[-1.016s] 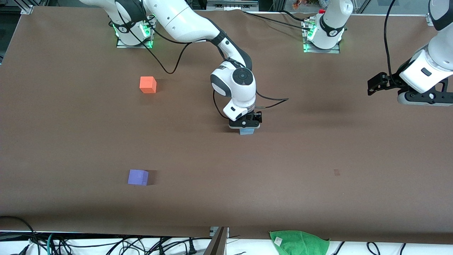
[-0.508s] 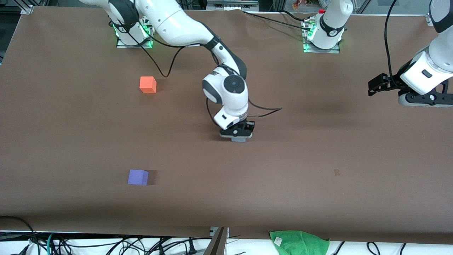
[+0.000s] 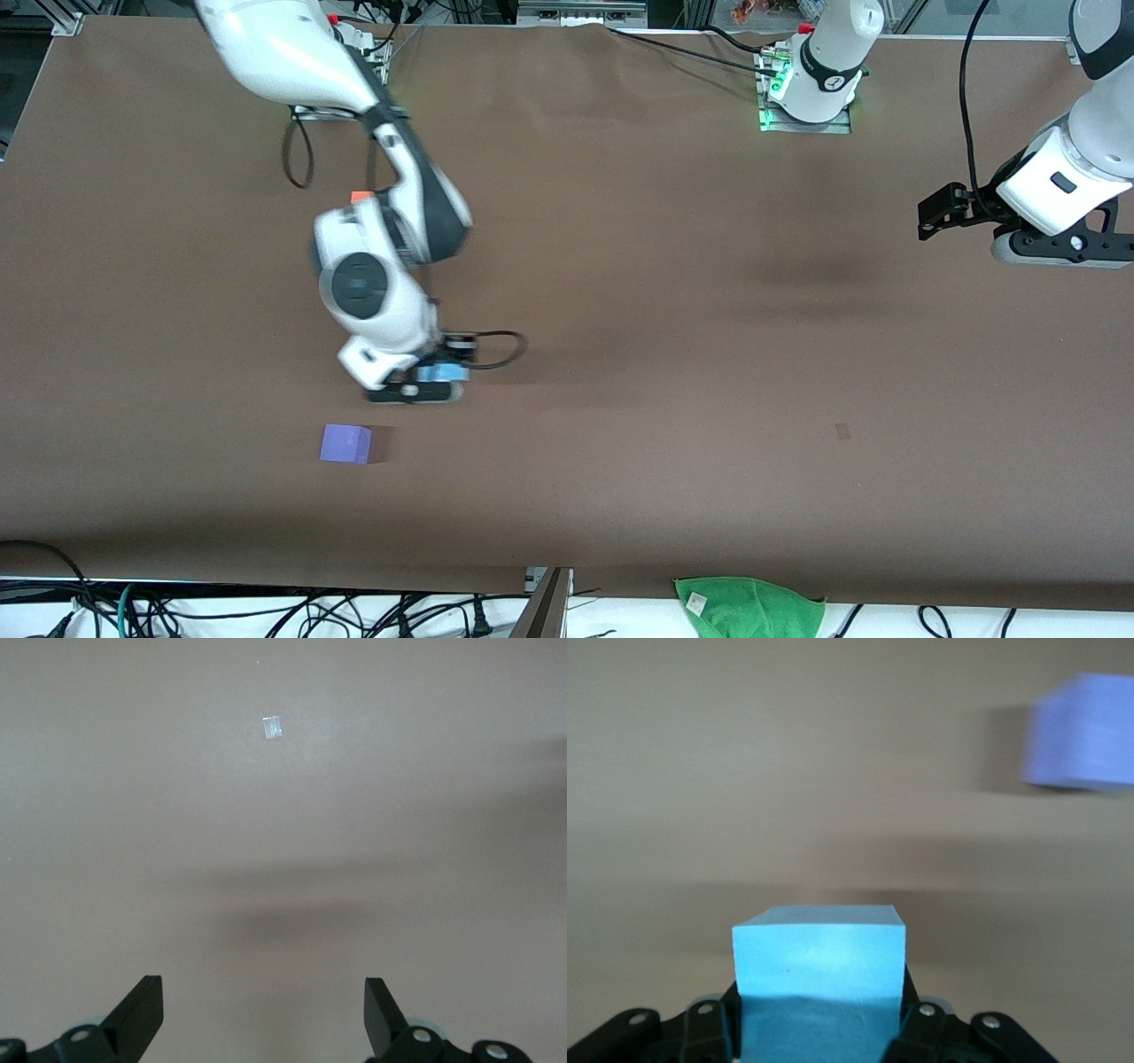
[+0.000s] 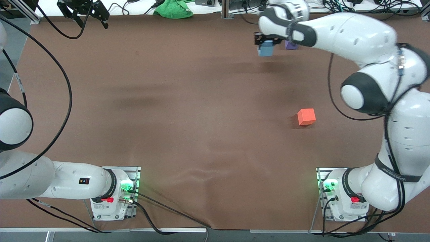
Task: Place blue block between orange and purple blocks
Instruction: 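Lift and carry the blue cube toward the orange cube with the right gripper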
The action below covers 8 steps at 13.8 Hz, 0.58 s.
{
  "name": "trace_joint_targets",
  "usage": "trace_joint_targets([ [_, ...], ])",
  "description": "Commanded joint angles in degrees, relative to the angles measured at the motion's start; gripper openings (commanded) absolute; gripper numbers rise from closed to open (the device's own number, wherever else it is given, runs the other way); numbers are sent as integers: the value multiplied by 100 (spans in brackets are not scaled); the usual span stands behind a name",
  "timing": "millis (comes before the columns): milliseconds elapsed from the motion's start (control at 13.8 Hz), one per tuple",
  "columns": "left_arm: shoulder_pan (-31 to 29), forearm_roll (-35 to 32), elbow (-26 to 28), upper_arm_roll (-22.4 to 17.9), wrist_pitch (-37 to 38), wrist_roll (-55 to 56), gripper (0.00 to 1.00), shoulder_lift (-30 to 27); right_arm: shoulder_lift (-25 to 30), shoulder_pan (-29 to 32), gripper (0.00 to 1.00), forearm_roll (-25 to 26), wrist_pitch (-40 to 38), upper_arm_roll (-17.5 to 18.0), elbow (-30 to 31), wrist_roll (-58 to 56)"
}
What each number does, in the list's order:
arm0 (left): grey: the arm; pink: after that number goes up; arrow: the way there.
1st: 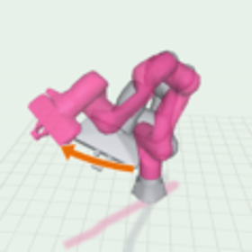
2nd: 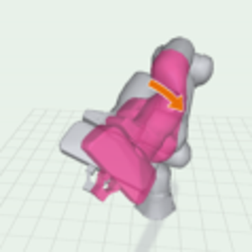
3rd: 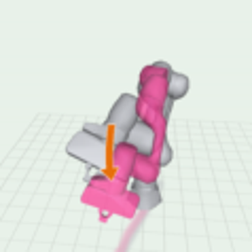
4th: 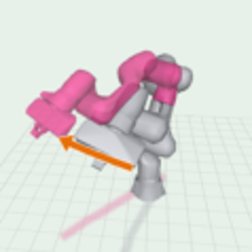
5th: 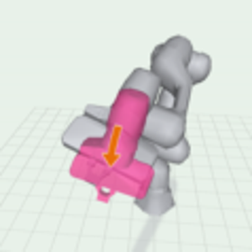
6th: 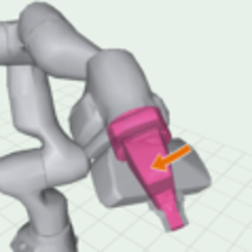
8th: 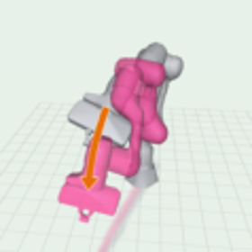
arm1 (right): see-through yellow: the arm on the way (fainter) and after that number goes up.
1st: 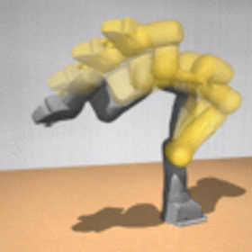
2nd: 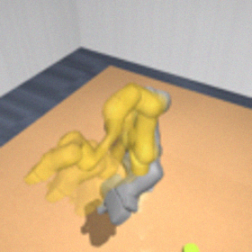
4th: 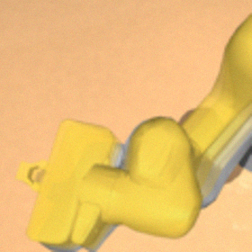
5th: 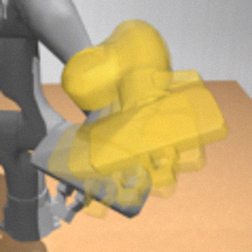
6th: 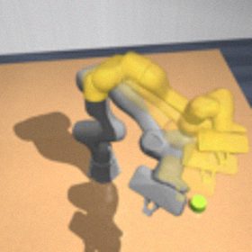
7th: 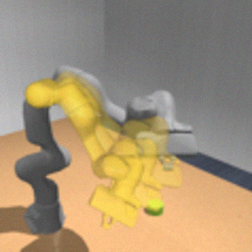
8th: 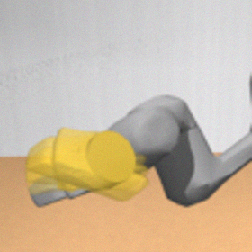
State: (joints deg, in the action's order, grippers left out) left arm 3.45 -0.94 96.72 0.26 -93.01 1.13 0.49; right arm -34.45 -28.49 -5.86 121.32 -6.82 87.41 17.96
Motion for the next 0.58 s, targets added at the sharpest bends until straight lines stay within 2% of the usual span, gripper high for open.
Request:
trace_joint_targets([
  [0, 33, 138, -293, 1, 99, -60, 100, 135, 1203, 333, 3, -100, 847, -274, 2144, -948],
  [290, 33, 129, -320, 89, 116, -60, 100, 197, 1467, 730, 3, -346, 1121, -408, 2859, -1181],
  [508, 41, 138, -329, 98, 125, -51, 100, 197, 1661, 722, 4, -346, 1936, -347, 3675, -1190],
])
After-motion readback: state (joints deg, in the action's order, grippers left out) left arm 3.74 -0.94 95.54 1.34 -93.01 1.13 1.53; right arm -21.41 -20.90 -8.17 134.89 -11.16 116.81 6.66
